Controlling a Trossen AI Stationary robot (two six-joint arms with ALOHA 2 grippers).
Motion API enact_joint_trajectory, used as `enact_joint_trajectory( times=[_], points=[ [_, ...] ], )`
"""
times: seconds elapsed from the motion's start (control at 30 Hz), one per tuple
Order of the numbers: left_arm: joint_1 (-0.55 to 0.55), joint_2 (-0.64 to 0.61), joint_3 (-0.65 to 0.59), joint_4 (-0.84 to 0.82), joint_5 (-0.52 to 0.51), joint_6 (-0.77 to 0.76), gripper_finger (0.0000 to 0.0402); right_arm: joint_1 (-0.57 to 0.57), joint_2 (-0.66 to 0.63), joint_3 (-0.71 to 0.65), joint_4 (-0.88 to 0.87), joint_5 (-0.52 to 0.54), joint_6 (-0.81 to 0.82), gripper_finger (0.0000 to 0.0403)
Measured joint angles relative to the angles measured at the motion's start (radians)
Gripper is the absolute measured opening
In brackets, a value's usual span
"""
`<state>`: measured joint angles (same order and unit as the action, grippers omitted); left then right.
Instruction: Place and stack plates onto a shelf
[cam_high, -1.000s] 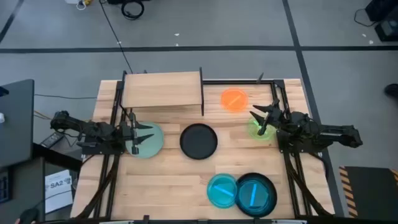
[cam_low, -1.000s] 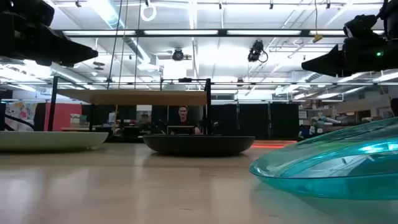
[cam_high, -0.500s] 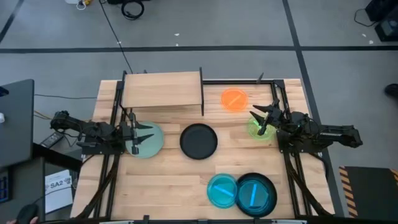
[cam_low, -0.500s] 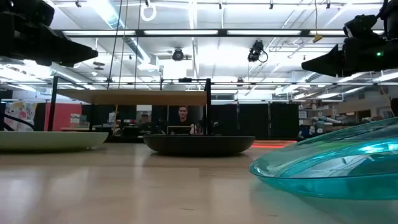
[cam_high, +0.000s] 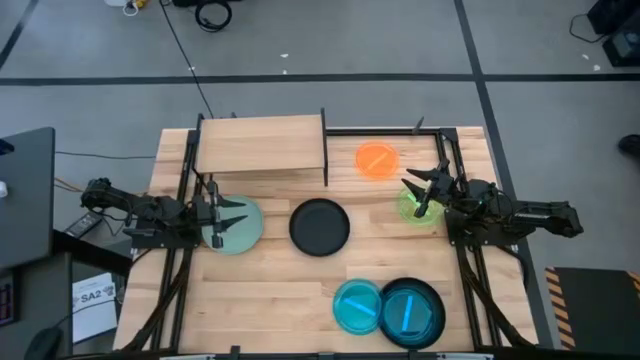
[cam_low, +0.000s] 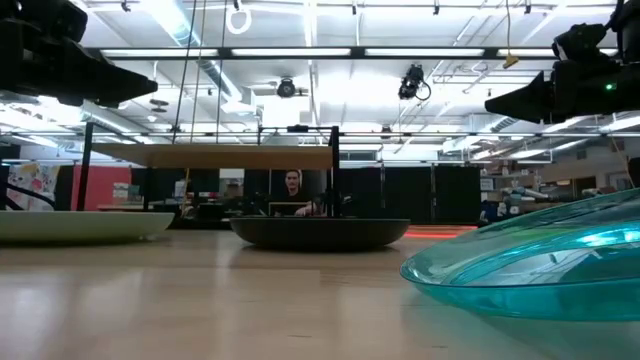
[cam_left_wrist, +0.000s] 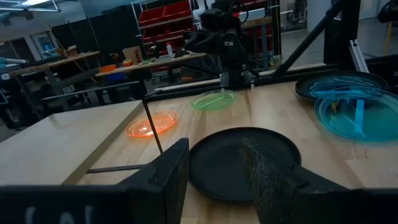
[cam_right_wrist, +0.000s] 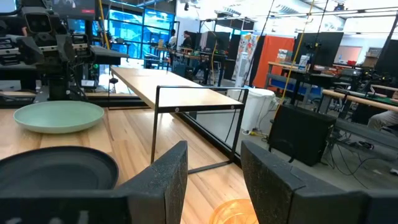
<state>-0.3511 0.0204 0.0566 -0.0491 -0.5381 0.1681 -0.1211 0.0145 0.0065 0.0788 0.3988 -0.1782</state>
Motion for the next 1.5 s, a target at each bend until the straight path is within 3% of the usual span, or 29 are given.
enact_joint_trajectory(
  times=[1.0,1.27,1.5],
  points=[
    [0.0,0.0,0.0,0.0,0.0,0.0,0.0155,0.0,0.0,0.0,0.009,-0.003,0.003,0.0155],
    [0.0,0.0,0.0,0.0,0.001,0.0,0.0155,0.001,0.001,0.0,0.121,-0.171,0.091,0.0155],
    [0.0,0.0,0.0,0.0,0.0,0.0,0.0155,0.001,0.0,0.0,0.237,-0.165,0.144,0.0155]
  ],
)
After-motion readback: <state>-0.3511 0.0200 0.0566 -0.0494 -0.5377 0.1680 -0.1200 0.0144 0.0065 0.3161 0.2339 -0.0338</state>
